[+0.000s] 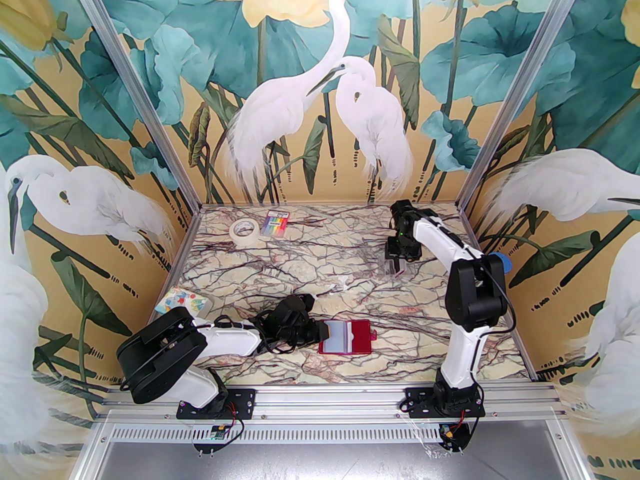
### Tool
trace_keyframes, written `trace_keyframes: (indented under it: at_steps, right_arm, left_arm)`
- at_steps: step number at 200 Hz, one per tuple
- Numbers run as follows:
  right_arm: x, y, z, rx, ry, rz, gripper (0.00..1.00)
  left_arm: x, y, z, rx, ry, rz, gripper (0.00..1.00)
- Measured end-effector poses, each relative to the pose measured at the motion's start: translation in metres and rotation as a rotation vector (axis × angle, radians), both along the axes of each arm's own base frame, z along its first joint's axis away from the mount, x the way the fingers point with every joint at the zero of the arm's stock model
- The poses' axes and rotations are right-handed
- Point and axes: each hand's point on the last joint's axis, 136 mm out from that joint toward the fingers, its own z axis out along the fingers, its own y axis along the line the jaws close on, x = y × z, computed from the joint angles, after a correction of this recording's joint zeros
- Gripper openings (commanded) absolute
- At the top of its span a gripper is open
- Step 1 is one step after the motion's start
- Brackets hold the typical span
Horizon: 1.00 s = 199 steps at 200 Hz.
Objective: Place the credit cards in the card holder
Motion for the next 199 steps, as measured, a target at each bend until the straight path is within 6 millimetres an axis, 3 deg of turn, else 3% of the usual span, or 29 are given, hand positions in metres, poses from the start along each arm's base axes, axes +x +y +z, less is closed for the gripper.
trace_keyframes:
  at_steps: [199]
  right_arm:
    - [-0.005, -0.016, -0.015, -0.099, 0.056, 0.001, 0.5]
  left_arm:
    - [0.0, 0.0, 0.0, 0.0, 0.0, 0.0, 0.31]
